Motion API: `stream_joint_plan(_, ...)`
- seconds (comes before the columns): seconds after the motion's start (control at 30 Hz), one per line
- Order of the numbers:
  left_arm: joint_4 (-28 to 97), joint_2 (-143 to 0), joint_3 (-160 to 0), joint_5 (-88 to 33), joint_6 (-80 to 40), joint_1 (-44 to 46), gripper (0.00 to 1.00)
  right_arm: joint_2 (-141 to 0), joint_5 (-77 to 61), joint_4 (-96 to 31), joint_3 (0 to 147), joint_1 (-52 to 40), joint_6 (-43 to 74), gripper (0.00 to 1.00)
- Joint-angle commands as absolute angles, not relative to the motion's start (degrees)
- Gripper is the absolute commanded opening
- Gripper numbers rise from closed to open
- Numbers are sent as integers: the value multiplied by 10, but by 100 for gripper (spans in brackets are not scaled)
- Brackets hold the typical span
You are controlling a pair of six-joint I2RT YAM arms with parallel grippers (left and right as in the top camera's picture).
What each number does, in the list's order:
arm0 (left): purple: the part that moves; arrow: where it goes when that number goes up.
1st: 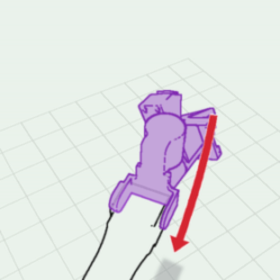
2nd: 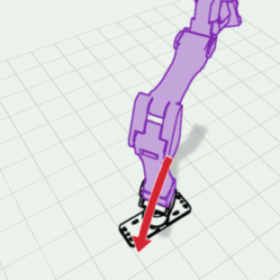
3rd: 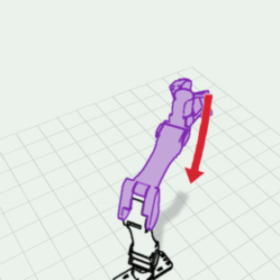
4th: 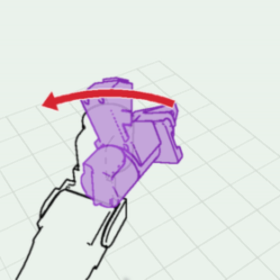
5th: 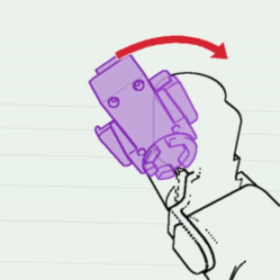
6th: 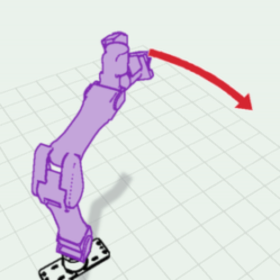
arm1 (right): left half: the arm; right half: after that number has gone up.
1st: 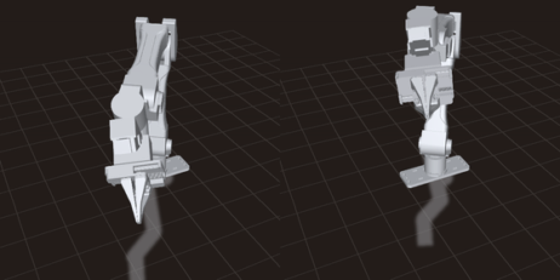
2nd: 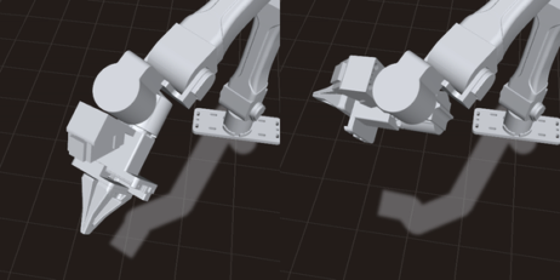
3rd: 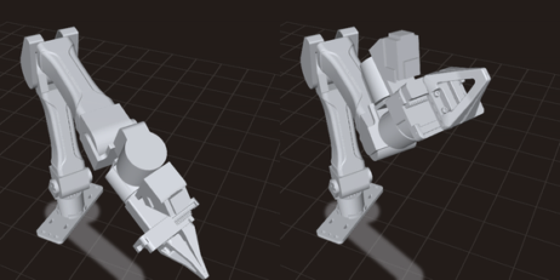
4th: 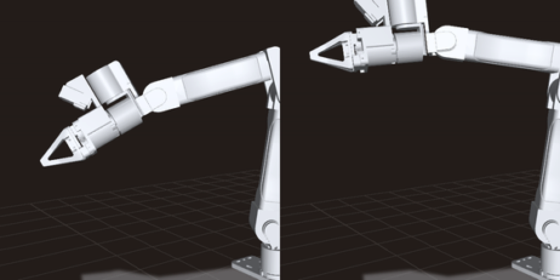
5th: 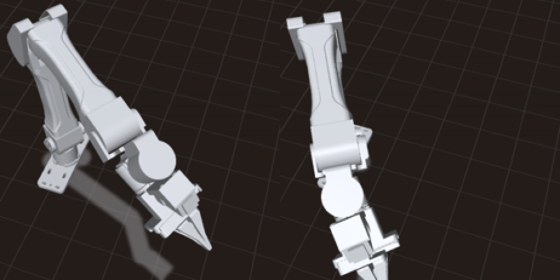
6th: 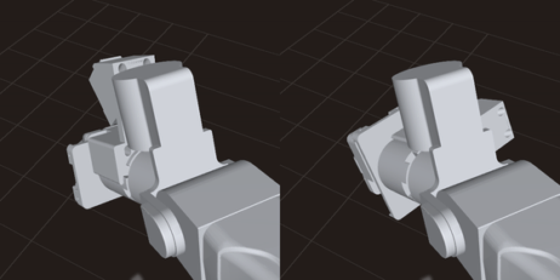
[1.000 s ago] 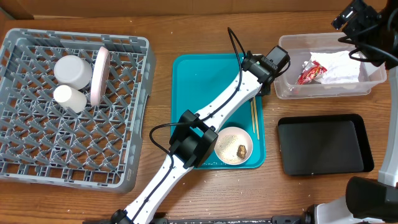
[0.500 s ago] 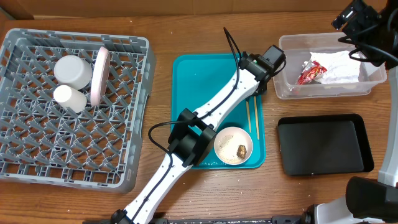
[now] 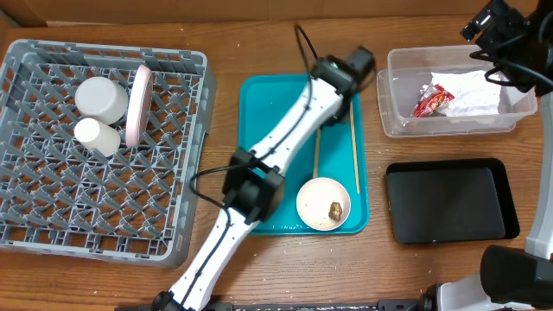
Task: Sort waste into correct bins and load items into the dishwasher
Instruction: 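Lift one chopstick with the left gripper and carry it to the rack, then insert the chopstick upright into the rack's right edge and release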
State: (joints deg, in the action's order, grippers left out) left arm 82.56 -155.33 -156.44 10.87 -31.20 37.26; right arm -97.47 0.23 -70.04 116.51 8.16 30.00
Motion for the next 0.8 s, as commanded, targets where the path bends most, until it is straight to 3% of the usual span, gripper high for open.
stream_joint_plan(0.0,863,-1444,-1616,109,-191,316,4,-974,4,-698,1171,81,300,100)
stream_joint_plan(0.27,968,-1401,-1613,111,0,206,4,-974,4,-698,1171,81,300,100)
stream_joint_plan(0.77,943,-1428,-1547,86,9,41,4,-974,4,-698,1171,81,300,100)
